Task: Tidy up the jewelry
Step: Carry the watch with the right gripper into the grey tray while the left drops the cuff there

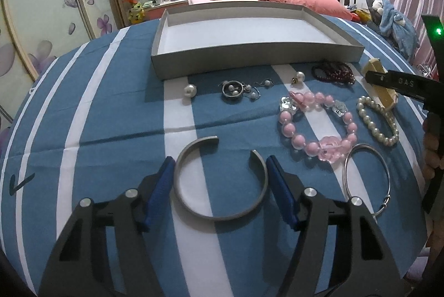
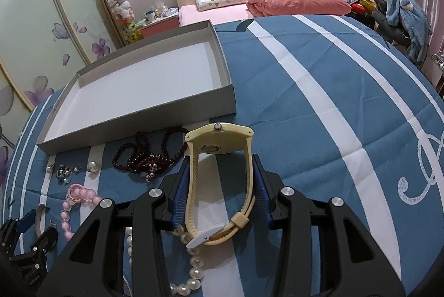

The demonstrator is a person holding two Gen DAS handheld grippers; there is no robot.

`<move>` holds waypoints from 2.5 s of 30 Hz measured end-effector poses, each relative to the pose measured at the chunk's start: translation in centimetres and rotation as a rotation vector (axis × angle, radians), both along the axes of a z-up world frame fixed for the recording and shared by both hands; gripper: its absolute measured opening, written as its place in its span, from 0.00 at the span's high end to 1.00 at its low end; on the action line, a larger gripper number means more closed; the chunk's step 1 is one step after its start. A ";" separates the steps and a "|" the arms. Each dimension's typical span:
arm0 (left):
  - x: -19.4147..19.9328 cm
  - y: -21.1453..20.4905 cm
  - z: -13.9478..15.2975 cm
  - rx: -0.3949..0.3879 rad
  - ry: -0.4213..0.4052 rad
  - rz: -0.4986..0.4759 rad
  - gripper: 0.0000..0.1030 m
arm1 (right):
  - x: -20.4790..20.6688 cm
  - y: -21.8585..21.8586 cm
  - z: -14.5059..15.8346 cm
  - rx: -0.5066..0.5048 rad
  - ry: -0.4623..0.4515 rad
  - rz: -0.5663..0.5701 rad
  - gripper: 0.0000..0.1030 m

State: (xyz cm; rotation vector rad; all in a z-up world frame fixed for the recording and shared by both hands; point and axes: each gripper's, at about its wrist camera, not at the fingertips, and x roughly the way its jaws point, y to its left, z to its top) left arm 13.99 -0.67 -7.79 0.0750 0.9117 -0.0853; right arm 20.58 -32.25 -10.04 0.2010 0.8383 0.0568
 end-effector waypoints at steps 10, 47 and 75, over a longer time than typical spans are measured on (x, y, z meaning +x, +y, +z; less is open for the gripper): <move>0.4 1.6 2.5 -0.062 -0.109 0.053 0.37 | -0.8 -0.3 1.9 0.003 -0.107 0.020 0.59; 12.8 0.5 7.6 -0.159 -0.356 0.102 0.37 | 5.3 4.4 7.4 -0.016 -0.398 0.116 0.59; 15.8 0.9 4.8 -0.155 -0.306 0.131 0.35 | 9.4 5.9 4.8 0.036 -0.238 0.162 0.45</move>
